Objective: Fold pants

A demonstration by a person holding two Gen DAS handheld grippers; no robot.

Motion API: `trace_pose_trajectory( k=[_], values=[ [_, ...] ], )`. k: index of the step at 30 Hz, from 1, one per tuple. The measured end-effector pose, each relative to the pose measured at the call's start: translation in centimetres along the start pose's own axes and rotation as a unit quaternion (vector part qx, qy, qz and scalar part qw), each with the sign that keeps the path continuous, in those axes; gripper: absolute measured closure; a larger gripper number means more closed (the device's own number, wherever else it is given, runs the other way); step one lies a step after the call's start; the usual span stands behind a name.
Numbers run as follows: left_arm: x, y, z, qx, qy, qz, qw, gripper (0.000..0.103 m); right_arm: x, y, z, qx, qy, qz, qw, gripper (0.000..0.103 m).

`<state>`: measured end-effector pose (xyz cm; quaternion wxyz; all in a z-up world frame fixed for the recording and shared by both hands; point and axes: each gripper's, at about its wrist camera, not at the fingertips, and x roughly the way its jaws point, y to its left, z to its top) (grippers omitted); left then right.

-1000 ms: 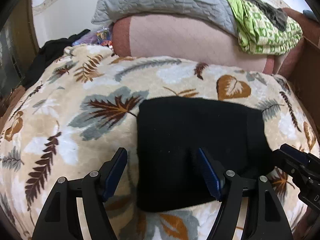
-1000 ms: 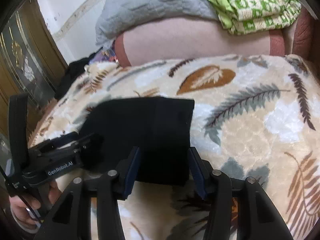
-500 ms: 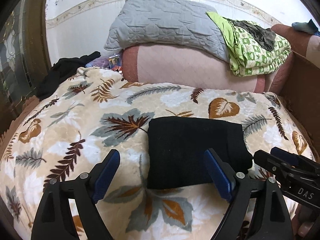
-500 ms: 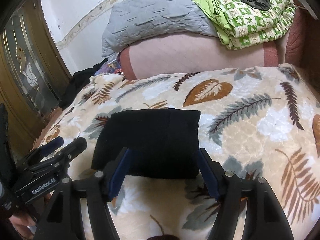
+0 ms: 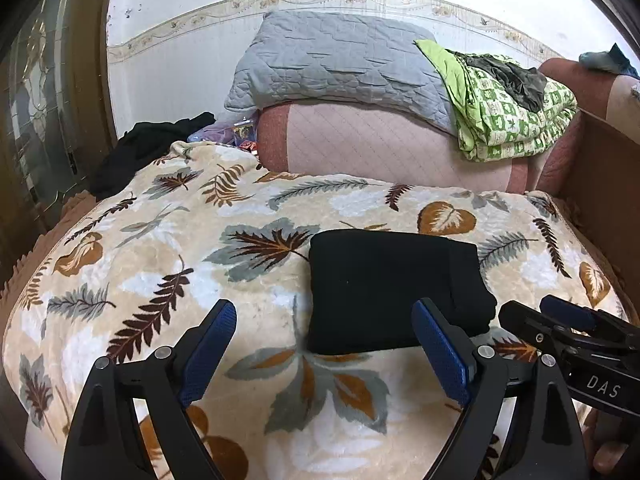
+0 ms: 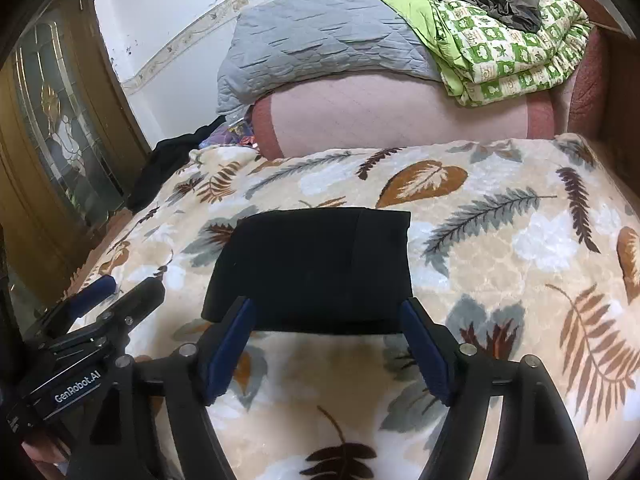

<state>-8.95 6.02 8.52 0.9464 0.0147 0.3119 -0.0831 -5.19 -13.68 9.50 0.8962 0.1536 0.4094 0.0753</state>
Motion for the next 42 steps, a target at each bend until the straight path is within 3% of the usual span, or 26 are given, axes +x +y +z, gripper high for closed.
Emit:
trace_pose_trajectory(
  k=[10,42],
  values=[
    [-0.7,0.6,-0.8,0.0,0.015,-0.012,0.9998,0.012,-1.3,0.3,-0.8,-0.004,-0.006,-0.004,1.0,0.023],
    [-1.3,0.1,-1.3,0.015,0.013,0.008,0.9998,0.012,-2.0,-0.2,-1.7,-0.003,-0.003,-0.007,1.0,0.023]
  ],
)
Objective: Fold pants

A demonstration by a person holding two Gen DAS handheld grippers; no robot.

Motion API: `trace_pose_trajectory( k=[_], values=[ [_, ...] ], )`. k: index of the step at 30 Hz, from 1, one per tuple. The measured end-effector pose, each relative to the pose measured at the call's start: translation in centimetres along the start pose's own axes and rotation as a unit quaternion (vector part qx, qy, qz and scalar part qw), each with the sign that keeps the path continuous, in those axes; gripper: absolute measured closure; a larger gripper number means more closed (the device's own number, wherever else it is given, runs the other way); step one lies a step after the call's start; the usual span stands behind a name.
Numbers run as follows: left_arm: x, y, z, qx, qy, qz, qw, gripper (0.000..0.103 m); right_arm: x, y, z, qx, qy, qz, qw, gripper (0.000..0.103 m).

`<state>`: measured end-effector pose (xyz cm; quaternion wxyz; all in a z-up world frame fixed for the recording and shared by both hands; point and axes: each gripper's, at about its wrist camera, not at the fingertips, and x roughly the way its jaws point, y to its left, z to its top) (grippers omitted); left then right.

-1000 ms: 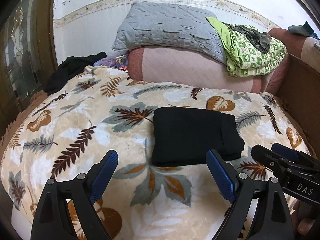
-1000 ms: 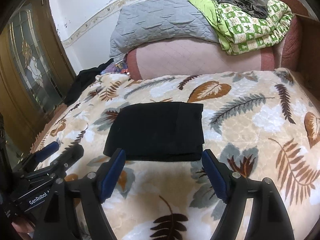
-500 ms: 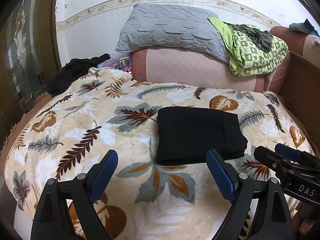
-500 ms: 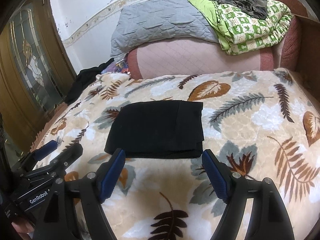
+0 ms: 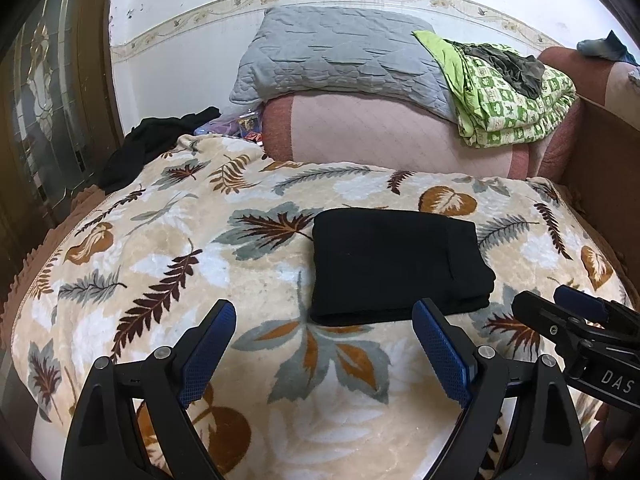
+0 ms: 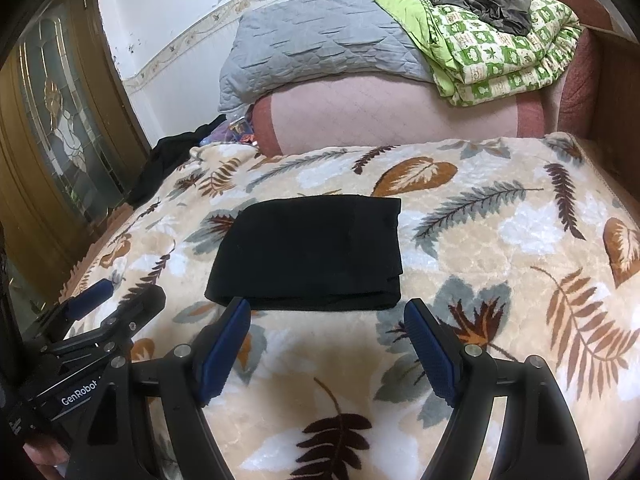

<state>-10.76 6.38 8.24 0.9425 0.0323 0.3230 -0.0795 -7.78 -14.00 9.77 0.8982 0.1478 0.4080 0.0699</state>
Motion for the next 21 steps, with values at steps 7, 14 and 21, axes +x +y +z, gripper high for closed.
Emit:
trace_pose_trajectory(
  k=[7,14,21],
  values=[
    [-0.02,0.06,-0.28,0.0,0.004,-0.002,1.0,0.012,0.01,-0.52,-0.5,0.005,0.005,-0.002,1.0,0.022],
    [-0.16,-0.1,-0.39,0.002,0.005,-0.004,1.0,0.012,-0.02,-0.64,-0.67,0.007,0.005,-0.003,1.0,0.022],
    [-0.15,-0.14,-0.41,0.003,0.005,-0.004,1.0,0.012,-0.07,-0.69,-0.76,0.008,0.006,-0.002,1.0,0.022]
  ],
)
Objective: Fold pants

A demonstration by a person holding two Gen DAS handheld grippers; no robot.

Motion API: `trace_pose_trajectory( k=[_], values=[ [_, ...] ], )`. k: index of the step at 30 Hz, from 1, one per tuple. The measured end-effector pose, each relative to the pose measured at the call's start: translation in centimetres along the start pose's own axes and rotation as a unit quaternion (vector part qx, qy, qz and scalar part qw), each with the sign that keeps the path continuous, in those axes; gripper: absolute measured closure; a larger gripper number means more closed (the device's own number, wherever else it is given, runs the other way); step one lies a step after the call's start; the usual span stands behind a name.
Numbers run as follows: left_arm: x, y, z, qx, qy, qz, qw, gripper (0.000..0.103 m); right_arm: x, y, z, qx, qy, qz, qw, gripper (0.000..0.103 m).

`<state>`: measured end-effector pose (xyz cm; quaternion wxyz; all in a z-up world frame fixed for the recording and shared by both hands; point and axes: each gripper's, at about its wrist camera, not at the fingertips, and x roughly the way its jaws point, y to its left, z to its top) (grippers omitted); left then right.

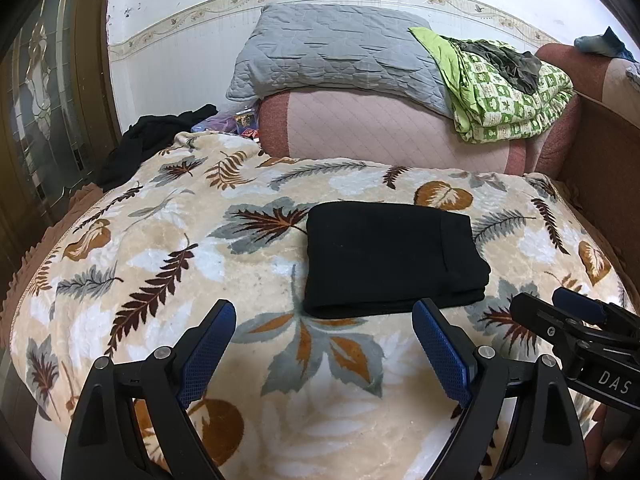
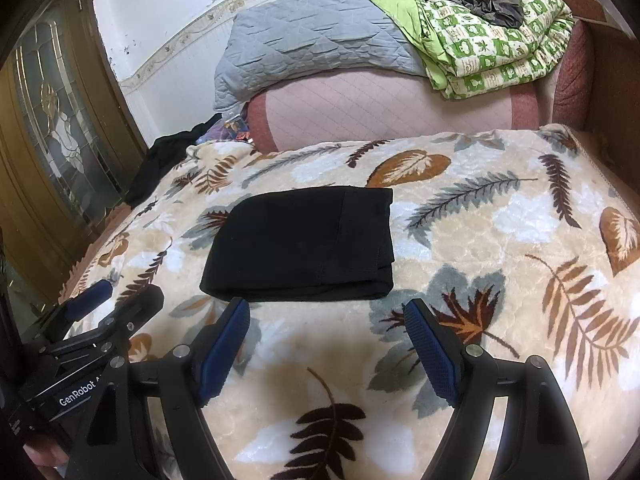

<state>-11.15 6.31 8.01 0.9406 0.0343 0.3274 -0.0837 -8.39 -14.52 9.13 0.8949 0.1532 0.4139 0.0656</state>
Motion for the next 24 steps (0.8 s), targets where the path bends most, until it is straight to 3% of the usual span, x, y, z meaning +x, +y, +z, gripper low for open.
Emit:
trace_pose_trajectory(
  k=[24],
  values=[
    [-0.39,0.07,-0.04,-0.002,-0.001,-0.002,1.0,0.012,0.21,-0.08,-0.18,0.001,0.004,-0.003,1.0,0.021]
  ],
)
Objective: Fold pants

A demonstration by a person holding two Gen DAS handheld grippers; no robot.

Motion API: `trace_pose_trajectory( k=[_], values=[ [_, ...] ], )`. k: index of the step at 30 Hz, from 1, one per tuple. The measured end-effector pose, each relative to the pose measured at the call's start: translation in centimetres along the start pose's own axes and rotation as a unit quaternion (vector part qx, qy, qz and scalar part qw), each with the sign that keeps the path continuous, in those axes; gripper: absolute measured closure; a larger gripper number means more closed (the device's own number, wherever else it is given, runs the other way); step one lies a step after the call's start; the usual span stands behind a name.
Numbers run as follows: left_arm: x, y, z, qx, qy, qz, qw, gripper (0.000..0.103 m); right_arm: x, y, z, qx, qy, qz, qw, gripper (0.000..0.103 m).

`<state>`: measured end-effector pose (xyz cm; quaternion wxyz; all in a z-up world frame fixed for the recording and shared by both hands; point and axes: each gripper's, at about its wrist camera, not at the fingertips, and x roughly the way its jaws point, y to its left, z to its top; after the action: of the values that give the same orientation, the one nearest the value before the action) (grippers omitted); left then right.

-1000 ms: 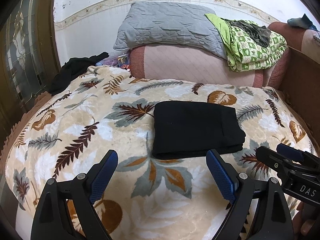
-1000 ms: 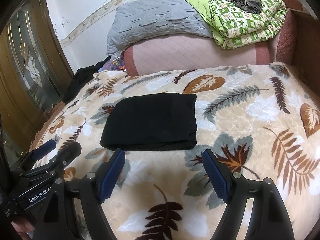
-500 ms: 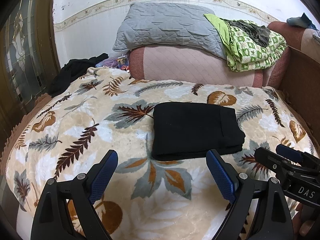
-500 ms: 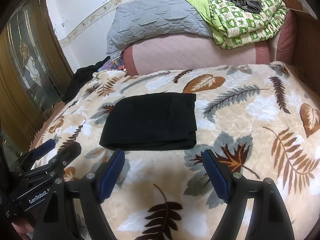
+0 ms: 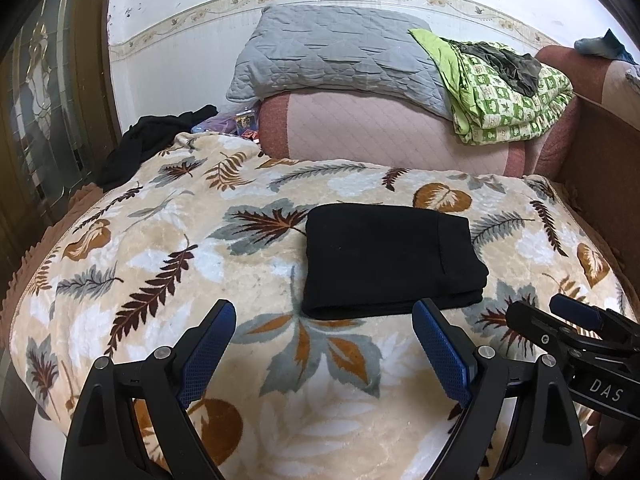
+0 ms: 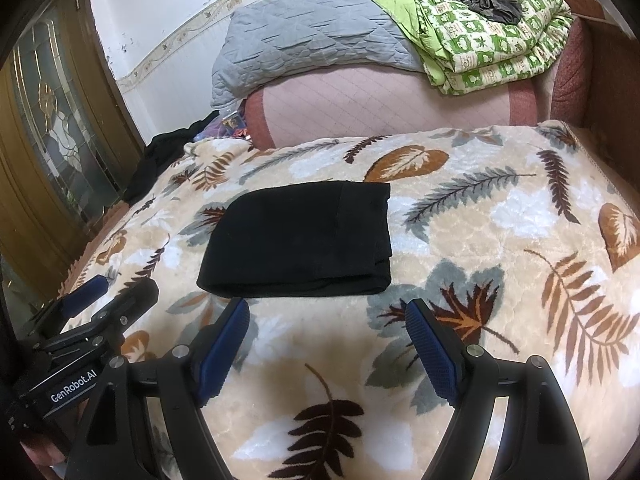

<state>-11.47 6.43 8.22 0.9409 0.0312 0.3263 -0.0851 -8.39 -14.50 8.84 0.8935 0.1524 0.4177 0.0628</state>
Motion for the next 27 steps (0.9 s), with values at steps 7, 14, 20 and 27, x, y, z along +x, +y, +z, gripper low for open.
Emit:
trace_pose_trajectory(
  k=[7,14,20,27],
  values=[
    [-0.3,-0.2,-0.1,0.002,-0.001,-0.001,1.0,0.012,-0.1,0.0,-0.1,0.001,0.002,0.0,1.0,0.021],
    [-0.5,-0.3,-0.2,0.003,-0.001,-0.001,1.0,0.012,-0.3,-0.2,-0.5,0.002,0.001,-0.002,1.0,0.021],
    [-0.5,-0.6,-0.3,0.001,0.004,-0.006,1.0,0.012,-0.7,-0.3,-0.9,0.004,0.003,-0.005,1.0,0.021],
    [-1.5,-1.0,-1.0,0.005,-0.013,-0.012,0.9998,0.012,-1.2,-0.5,-1.1,0.005,0.002,-0.006,1.0,0.021]
  ],
)
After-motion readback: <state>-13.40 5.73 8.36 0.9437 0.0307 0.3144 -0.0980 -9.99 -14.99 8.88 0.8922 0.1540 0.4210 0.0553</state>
